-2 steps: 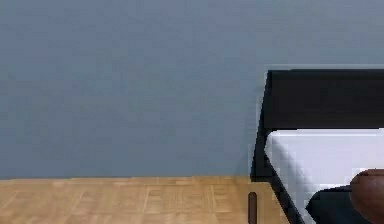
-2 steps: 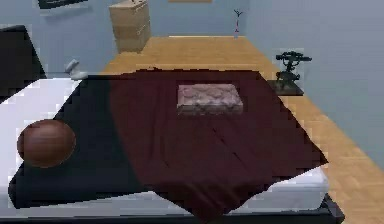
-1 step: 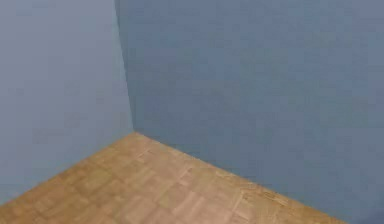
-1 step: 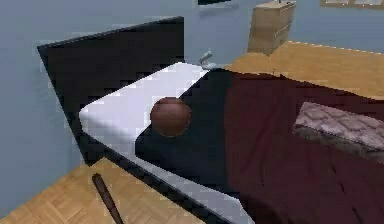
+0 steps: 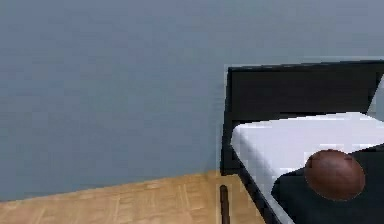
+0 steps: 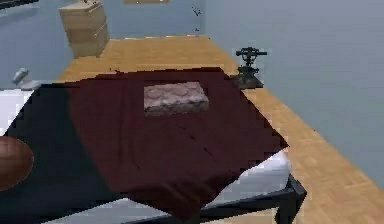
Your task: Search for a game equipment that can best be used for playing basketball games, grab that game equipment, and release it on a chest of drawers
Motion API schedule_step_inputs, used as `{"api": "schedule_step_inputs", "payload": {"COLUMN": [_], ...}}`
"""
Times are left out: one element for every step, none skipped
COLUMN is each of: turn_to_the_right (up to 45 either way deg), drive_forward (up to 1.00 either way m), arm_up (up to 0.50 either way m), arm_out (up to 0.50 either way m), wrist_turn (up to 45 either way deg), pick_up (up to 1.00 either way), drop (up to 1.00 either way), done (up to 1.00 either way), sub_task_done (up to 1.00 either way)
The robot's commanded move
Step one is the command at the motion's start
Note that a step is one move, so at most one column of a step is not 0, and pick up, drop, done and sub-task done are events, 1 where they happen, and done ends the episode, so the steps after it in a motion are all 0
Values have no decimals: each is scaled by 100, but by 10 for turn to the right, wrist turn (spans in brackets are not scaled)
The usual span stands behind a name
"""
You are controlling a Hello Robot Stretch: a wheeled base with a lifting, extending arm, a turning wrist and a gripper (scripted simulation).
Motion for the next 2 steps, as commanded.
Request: {"api": "schedule_step_inputs", "payload": {"turn_to_the_right": [450,450], "drive_forward": [0,0], "arm_up": [0,0], "arm_out": [0,0], "wrist_turn": [0,0], "pick_up": [0,0], "drop": [0,0], "done": [0,0], "sub_task_done": [0,0]}}
